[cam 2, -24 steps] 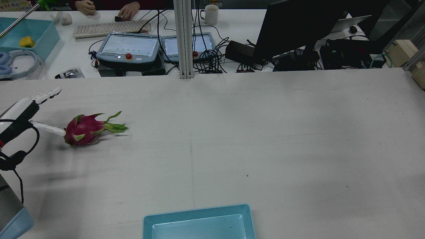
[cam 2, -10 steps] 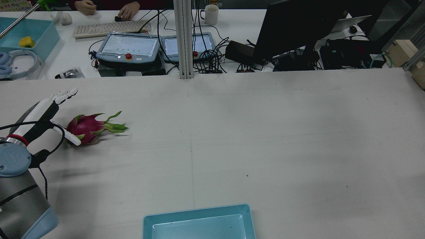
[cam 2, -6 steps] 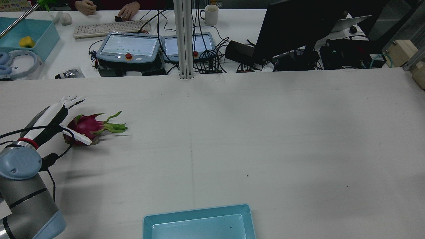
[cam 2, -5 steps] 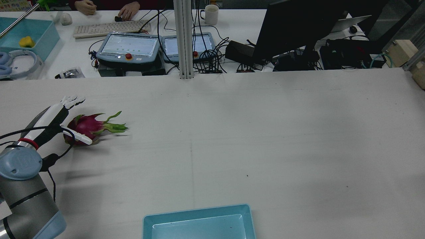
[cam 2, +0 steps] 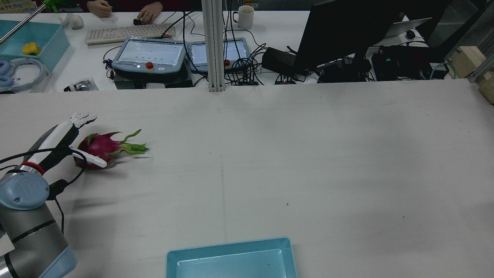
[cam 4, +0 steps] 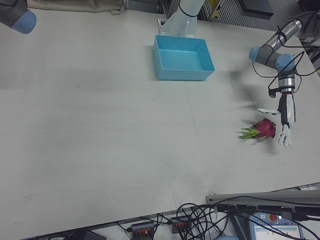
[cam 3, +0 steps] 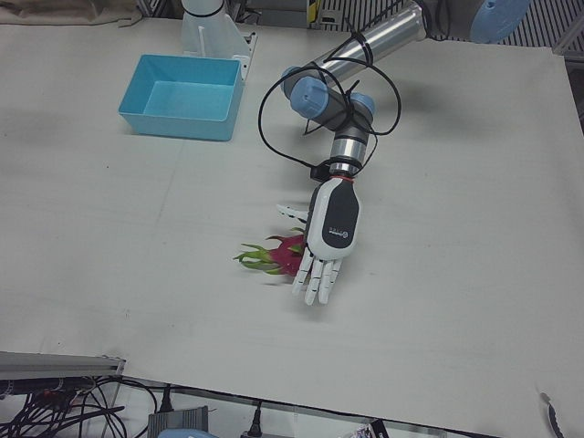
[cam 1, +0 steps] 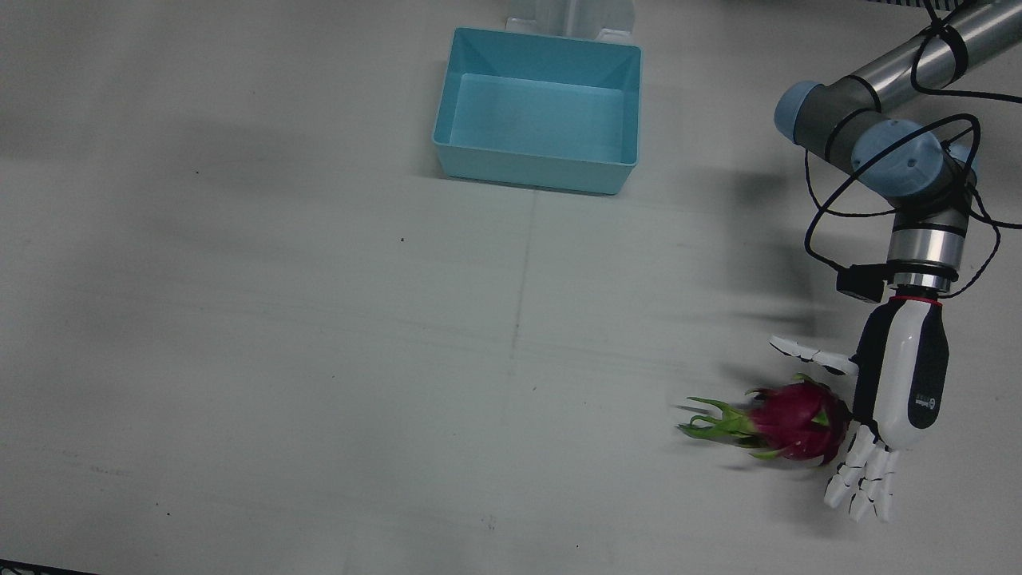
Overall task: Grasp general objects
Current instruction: 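Lower the left hand around the dragon fruit, fingers open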
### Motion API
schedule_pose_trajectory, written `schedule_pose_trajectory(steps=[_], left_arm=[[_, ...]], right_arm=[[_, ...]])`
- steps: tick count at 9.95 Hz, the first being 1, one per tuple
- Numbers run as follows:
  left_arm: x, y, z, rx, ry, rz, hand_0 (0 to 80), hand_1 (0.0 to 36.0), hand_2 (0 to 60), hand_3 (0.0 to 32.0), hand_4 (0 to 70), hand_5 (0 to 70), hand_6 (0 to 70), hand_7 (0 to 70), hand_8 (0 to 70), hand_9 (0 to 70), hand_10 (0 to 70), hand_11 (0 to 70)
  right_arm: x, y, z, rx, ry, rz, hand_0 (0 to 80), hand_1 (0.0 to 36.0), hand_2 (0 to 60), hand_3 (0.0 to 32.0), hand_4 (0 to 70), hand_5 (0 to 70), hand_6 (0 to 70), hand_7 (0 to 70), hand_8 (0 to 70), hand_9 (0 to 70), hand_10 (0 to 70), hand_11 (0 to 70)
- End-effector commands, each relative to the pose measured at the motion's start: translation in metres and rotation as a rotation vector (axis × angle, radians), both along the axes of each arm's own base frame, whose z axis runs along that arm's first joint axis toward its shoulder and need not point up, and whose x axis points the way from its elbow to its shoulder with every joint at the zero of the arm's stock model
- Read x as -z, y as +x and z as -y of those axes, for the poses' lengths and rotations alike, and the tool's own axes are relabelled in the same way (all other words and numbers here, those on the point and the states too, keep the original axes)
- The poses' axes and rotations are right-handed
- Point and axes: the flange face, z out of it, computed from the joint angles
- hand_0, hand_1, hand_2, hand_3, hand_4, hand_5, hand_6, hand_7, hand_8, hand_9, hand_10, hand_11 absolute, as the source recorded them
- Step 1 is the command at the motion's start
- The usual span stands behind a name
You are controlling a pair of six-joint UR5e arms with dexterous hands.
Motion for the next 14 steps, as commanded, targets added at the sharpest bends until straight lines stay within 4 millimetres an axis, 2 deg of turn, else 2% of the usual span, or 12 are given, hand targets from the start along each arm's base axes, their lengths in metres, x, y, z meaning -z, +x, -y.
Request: schedule_pose_trajectory(steps=[1, 8, 10, 12, 14], left_arm=[[-0.006, 0.003, 0.002, 0.011, 0.002, 0.001, 62.3, 24.1, 0.0, 0.0, 4.3, 7.2, 0.0, 10.5, 0.0, 0.7, 3.8, 8.1], [-0.009, 0.005, 0.005, 0.030, 0.002, 0.009, 63.0, 23.6, 0.0, 0.0, 8.0, 8.5, 0.0, 11.2, 0.0, 0.8, 4.9, 9.8], [-0.011, 0.019, -0.004, 0.003, 0.000, 0.010, 63.5, 24.4, 0.0, 0.0, 12.3, 10.1, 0.0, 11.3, 0.0, 0.8, 5.5, 10.6], [-0.010, 0.020, -0.004, 0.013, 0.004, 0.009, 62.1, 24.1, 0.0, 0.0, 14.8, 11.3, 0.0, 11.8, 0.0, 0.9, 6.1, 11.4], [-0.008, 0.022, -0.004, 0.010, 0.006, 0.007, 62.5, 24.8, 0.0, 0.0, 14.4, 11.4, 0.0, 12.1, 0.0, 1.0, 5.8, 10.9]], right_arm=[[0.001, 0.000, 0.001, 0.000, 0.002, 0.000, 0.0, 0.0, 0.0, 0.0, 0.0, 0.0, 0.0, 0.0, 0.0, 0.0, 0.0, 0.0], [0.000, 0.000, 0.000, 0.000, 0.000, 0.000, 0.0, 0.0, 0.0, 0.0, 0.0, 0.0, 0.0, 0.0, 0.0, 0.0, 0.0, 0.0], [-0.001, 0.000, 0.000, 0.000, -0.001, 0.000, 0.0, 0.0, 0.0, 0.0, 0.0, 0.0, 0.0, 0.0, 0.0, 0.0, 0.0, 0.0], [0.000, 0.000, 0.000, 0.000, 0.000, 0.000, 0.0, 0.0, 0.0, 0.0, 0.0, 0.0, 0.0, 0.0, 0.0, 0.0, 0.0, 0.0], [-0.001, 0.000, 0.000, 0.000, -0.001, 0.000, 0.0, 0.0, 0.0, 0.0, 0.0, 0.0, 0.0, 0.0, 0.0, 0.0, 0.0, 0.0]])
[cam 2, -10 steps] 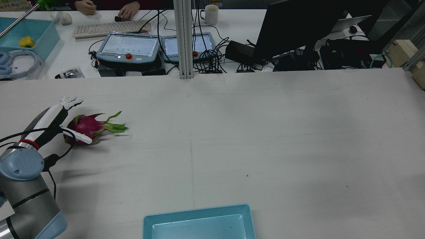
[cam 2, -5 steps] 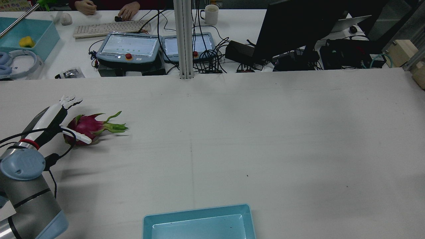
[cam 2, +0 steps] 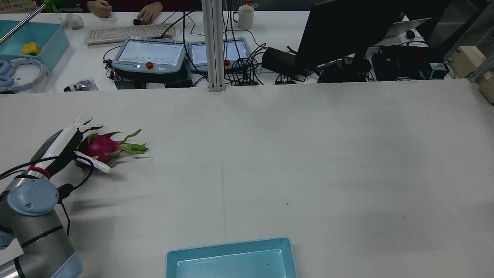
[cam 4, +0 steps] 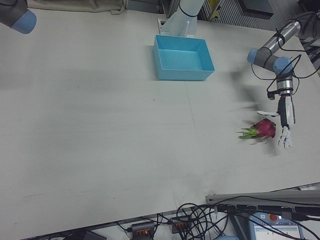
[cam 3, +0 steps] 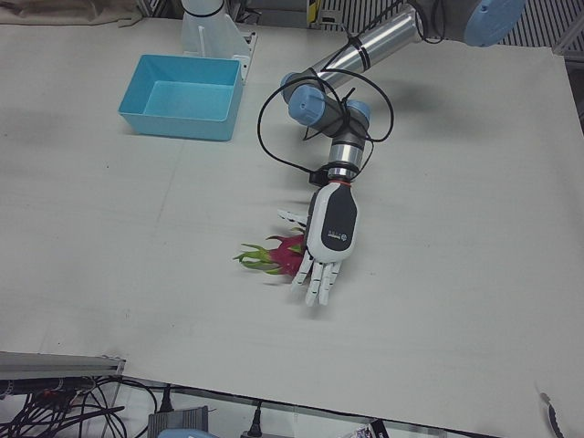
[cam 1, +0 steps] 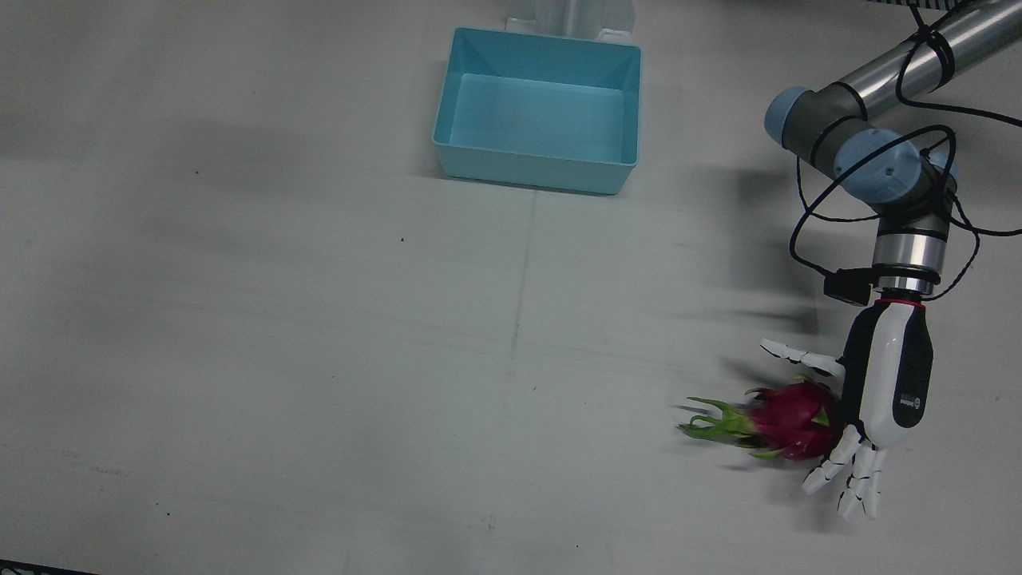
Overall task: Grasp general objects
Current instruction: 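Close the left hand fingers around the dragon fruit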
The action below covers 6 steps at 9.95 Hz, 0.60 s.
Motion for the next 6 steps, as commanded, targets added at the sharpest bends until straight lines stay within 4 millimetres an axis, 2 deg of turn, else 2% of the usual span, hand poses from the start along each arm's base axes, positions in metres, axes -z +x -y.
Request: schedule_pose_trajectory(steps=[1, 3, 5, 6], left_arm=[[0.009, 0.006, 0.002, 0.003, 0.003, 0.003, 62.3, 24.6, 0.0, 0.0, 15.0, 11.5, 0.0, 12.0, 0.0, 1.0, 5.9, 11.1], [0.003, 0.007, 0.004, 0.027, -0.008, 0.023, 61.5, 24.8, 1.2, 0.0, 16.8, 12.6, 0.0, 12.5, 0.0, 1.1, 5.5, 10.4], [-0.005, 0.006, 0.004, 0.032, -0.018, 0.035, 57.4, 23.6, 14.5, 0.0, 29.9, 17.8, 1.2, 14.1, 0.4, 1.4, 4.3, 7.9], [-0.007, 0.006, 0.004, 0.033, -0.018, 0.038, 56.6, 23.2, 17.2, 0.0, 33.5, 18.4, 1.6, 14.1, 1.0, 1.4, 4.5, 8.1]], right_arm=[[-0.001, 0.000, 0.000, 0.000, -0.001, 0.000, 0.0, 0.0, 0.0, 0.0, 0.0, 0.0, 0.0, 0.0, 0.0, 0.0, 0.0, 0.0], [0.000, 0.000, 0.000, 0.000, 0.000, 0.000, 0.0, 0.0, 0.0, 0.0, 0.0, 0.0, 0.0, 0.0, 0.0, 0.0, 0.0, 0.0], [0.000, 0.000, 0.000, 0.000, 0.000, 0.000, 0.0, 0.0, 0.0, 0.0, 0.0, 0.0, 0.0, 0.0, 0.0, 0.0, 0.0, 0.0], [-0.001, 0.000, 0.000, 0.000, -0.001, 0.000, 0.0, 0.0, 0.0, 0.0, 0.0, 0.0, 0.0, 0.0, 0.0, 0.0, 0.0, 0.0]])
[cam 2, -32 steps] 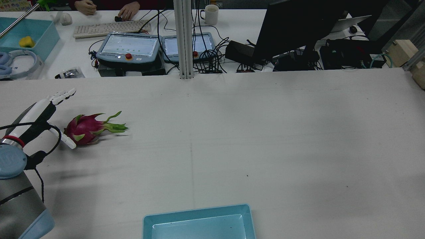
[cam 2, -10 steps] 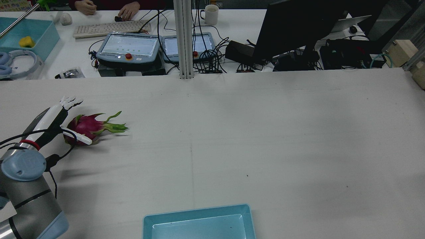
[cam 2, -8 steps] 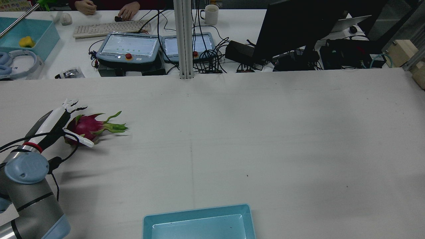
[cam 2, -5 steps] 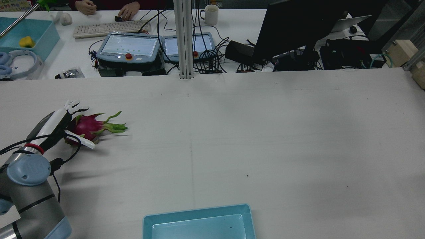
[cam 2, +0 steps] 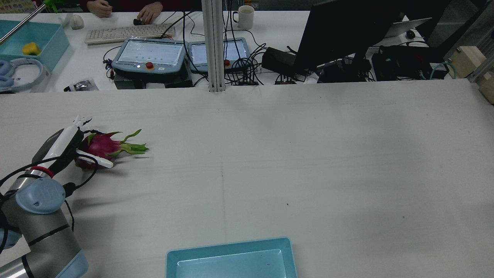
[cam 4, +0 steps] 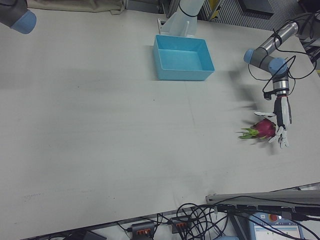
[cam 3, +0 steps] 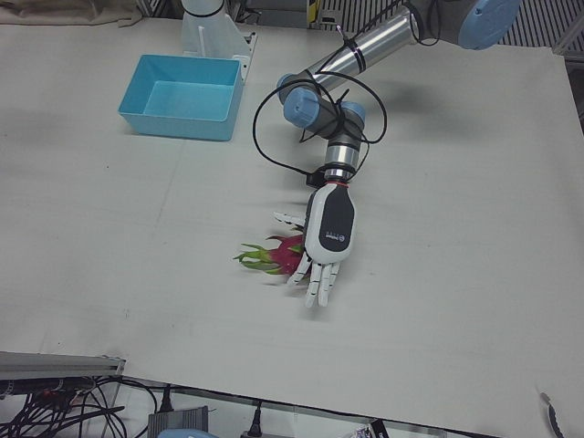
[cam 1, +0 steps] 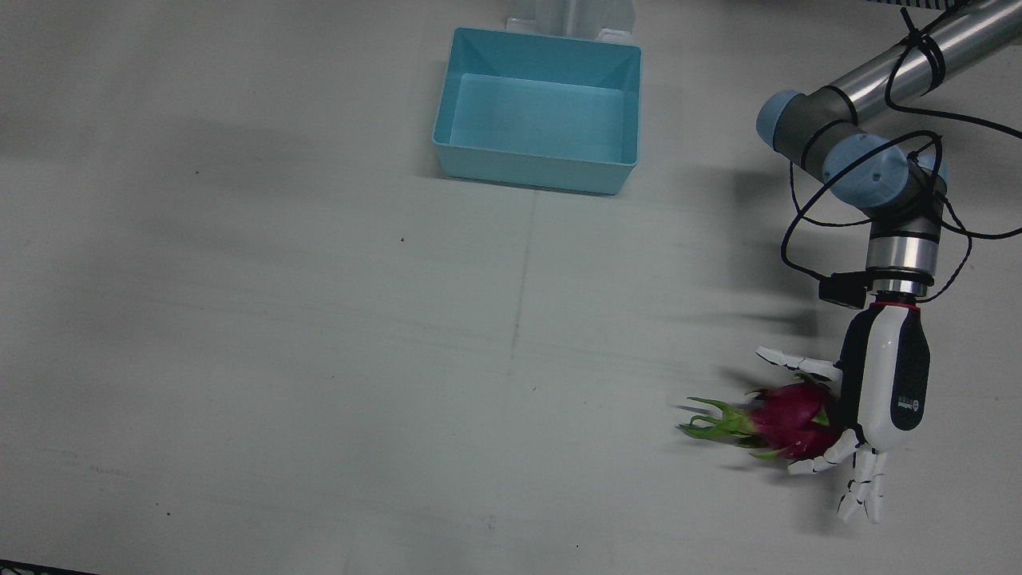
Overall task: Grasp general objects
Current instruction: 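Close the left hand fingers around the dragon fruit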
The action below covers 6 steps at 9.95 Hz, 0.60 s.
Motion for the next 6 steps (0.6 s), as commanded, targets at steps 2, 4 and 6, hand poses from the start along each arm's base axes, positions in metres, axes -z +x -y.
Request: schedule_pose_trajectory(steps=[2, 4, 6], left_arm=[[-0.0135, 0.0012, 0.0014, 0.006, -0.013, 0.019, 56.9, 23.5, 23.4, 0.0, 50.9, 25.2, 2.7, 14.6, 0.5, 1.5, 6.3, 10.5], [-0.0159, -0.0012, 0.0023, 0.024, -0.011, 0.022, 57.3, 23.9, 25.3, 0.0, 61.4, 27.9, 2.8, 14.8, 0.0, 1.5, 6.6, 10.7], [-0.0120, -0.0025, 0.0024, 0.035, -0.007, 0.020, 56.6, 22.7, 28.1, 0.0, 70.0, 35.0, 2.4, 13.9, 0.3, 1.3, 5.1, 8.2]], right_arm=[[0.0010, -0.0002, 0.0009, 0.001, 0.002, 0.000, 0.0, 0.0, 0.0, 0.0, 0.0, 0.0, 0.0, 0.0, 0.0, 0.0, 0.0, 0.0], [0.0010, 0.0000, 0.0009, 0.000, 0.002, 0.000, 0.0, 0.0, 0.0, 0.0, 0.0, 0.0, 0.0, 0.0, 0.0, 0.0, 0.0, 0.0], [0.0003, 0.0000, 0.0001, 0.000, 0.001, 0.000, 0.0, 0.0, 0.0, 0.0, 0.0, 0.0, 0.0, 0.0, 0.0, 0.0, 0.0, 0.0]])
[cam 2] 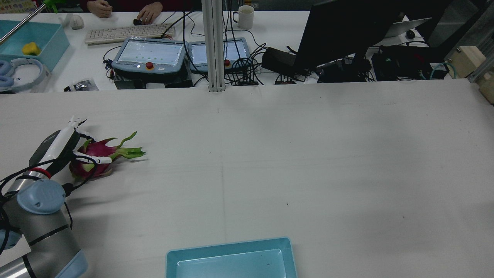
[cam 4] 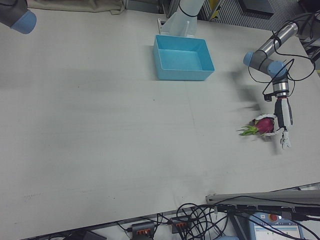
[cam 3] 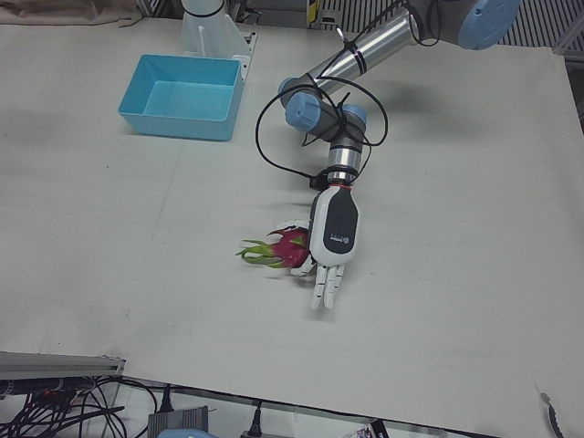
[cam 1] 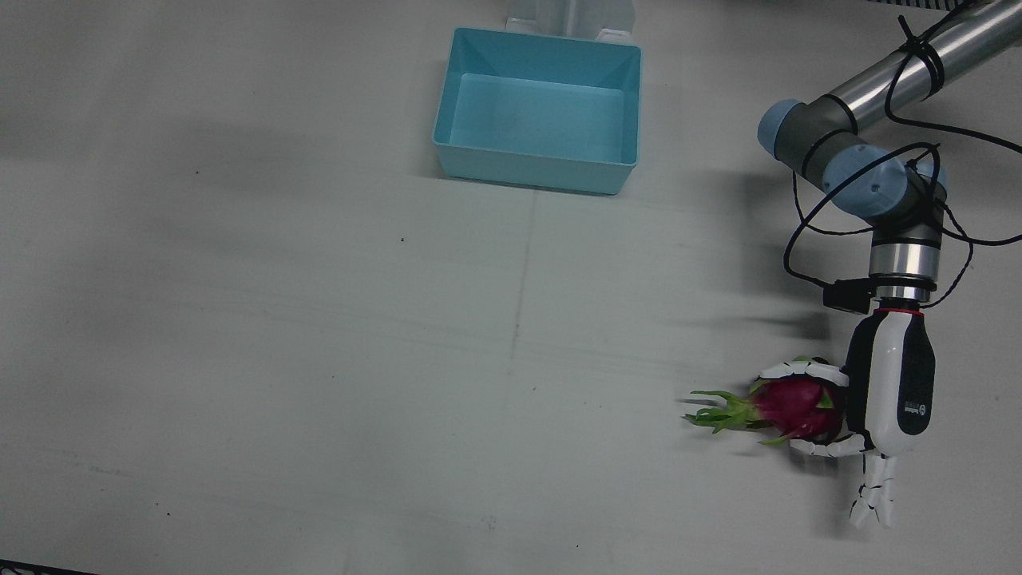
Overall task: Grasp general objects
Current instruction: 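Close the left hand fingers around the dragon fruit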
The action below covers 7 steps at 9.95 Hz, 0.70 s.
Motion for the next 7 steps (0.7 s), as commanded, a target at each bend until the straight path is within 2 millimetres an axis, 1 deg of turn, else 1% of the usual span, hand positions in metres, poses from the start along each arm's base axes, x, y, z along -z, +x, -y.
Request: schedule_pose_trajectory(steps=[1, 2, 3, 4, 5, 6, 7], left_arm=[[0.006, -0.003, 0.000, 0.018, 0.006, -0.005, 54.8, 22.0, 32.5, 0.0, 70.0, 39.0, 3.1, 14.1, 2.2, 1.4, 4.8, 7.5], [0.012, -0.005, 0.000, 0.019, 0.009, -0.011, 53.2, 20.3, 32.6, 0.0, 70.0, 41.7, 4.1, 14.2, 4.9, 1.4, 4.8, 7.3], [0.024, -0.009, -0.002, 0.021, 0.018, -0.022, 53.2, 16.9, 20.6, 0.0, 70.0, 41.4, 6.0, 16.5, 8.5, 1.9, 6.2, 9.0], [0.043, -0.016, -0.004, 0.024, 0.035, -0.047, 52.5, 16.6, 25.6, 0.0, 70.0, 41.5, 11.5, 24.5, 14.2, 4.1, 9.2, 13.4], [0.061, -0.020, -0.007, 0.025, 0.054, -0.090, 51.0, 17.0, 35.6, 0.0, 70.0, 42.3, 14.6, 29.5, 18.4, 9.5, 10.4, 15.1], [0.072, -0.024, -0.012, 0.027, 0.035, -0.123, 50.5, 17.9, 43.6, 0.0, 70.0, 47.1, 16.4, 32.0, 20.8, 12.8, 11.4, 16.4], [0.077, -0.026, -0.013, 0.034, 0.028, -0.182, 52.1, 16.0, 30.2, 0.0, 70.0, 50.1, 17.1, 32.9, 21.3, 13.5, 11.4, 16.3]], right_arm=[[0.000, 0.000, 0.000, 0.000, -0.001, 0.000, 0.0, 0.0, 0.0, 0.0, 0.0, 0.0, 0.0, 0.0, 0.0, 0.0, 0.0, 0.0], [0.000, 0.000, 0.000, 0.000, -0.001, 0.000, 0.0, 0.0, 0.0, 0.0, 0.0, 0.0, 0.0, 0.0, 0.0, 0.0, 0.0, 0.0], [0.000, 0.000, 0.000, 0.000, -0.001, 0.000, 0.0, 0.0, 0.0, 0.0, 0.0, 0.0, 0.0, 0.0, 0.0, 0.0, 0.0, 0.0], [0.000, 0.000, 0.000, 0.000, -0.001, 0.000, 0.0, 0.0, 0.0, 0.0, 0.0, 0.0, 0.0, 0.0, 0.0, 0.0, 0.0, 0.0], [0.000, 0.000, 0.000, 0.000, 0.001, 0.000, 0.0, 0.0, 0.0, 0.0, 0.0, 0.0, 0.0, 0.0, 0.0, 0.0, 0.0, 0.0], [0.000, 0.000, 0.000, 0.000, -0.001, 0.000, 0.0, 0.0, 0.0, 0.0, 0.0, 0.0, 0.0, 0.0, 0.0, 0.0, 0.0, 0.0], [0.000, 0.000, 0.000, 0.000, -0.001, 0.000, 0.0, 0.0, 0.0, 0.0, 0.0, 0.0, 0.0, 0.0, 0.0, 0.0, 0.0, 0.0]])
